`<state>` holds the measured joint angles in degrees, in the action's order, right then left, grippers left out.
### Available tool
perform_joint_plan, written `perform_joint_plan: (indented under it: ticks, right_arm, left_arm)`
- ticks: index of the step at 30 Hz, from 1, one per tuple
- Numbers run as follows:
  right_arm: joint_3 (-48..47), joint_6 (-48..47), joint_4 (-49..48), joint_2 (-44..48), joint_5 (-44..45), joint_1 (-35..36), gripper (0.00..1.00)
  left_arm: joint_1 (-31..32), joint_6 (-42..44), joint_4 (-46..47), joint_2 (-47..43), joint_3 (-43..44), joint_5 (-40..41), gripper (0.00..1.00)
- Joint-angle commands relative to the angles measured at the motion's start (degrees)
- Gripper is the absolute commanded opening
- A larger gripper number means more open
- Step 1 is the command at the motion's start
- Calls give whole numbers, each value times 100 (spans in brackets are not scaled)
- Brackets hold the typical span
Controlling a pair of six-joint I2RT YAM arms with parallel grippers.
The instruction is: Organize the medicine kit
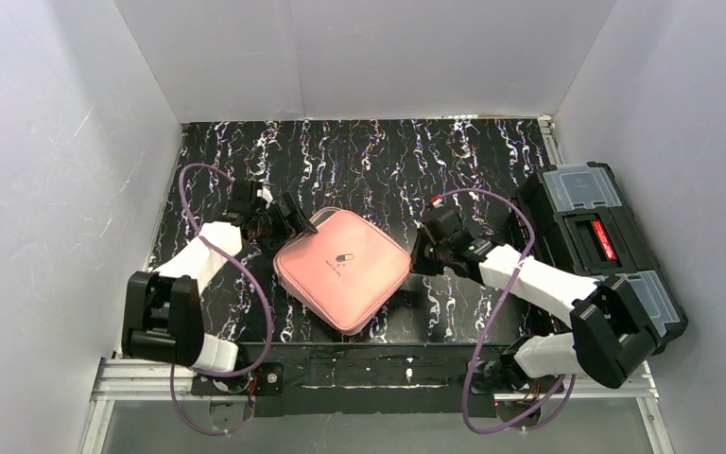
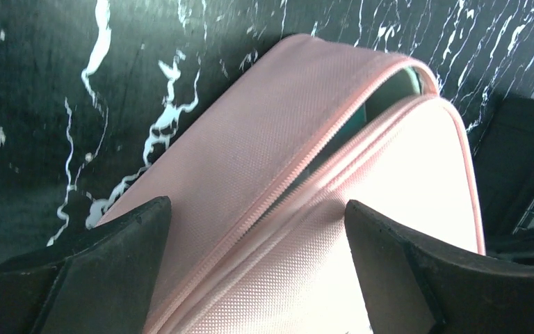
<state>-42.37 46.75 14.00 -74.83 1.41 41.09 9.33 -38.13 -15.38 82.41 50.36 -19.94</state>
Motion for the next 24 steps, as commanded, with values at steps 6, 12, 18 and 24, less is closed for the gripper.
perform_joint_plan:
  ticks: [6, 12, 18, 24]
  right_arm:
    - [-1277, -803, -39, -562, -814, -342, 1]
    - [-1549, -1104, 274, -857, -999, -543, 1]
    - [-1468, -1394, 591, -766, -769, -636, 1]
    - [-1354, -1712, 1228, -499, -188, -637, 3]
  left_arm:
    - [174, -637, 144, -1443, -940, -409, 94]
    - [167, -709, -9, -2282, -1226, -180, 96]
    - [158, -532, -432, -2801, -1003, -91, 98]
    - [163, -298, -756, -3139, -820, 58, 98]
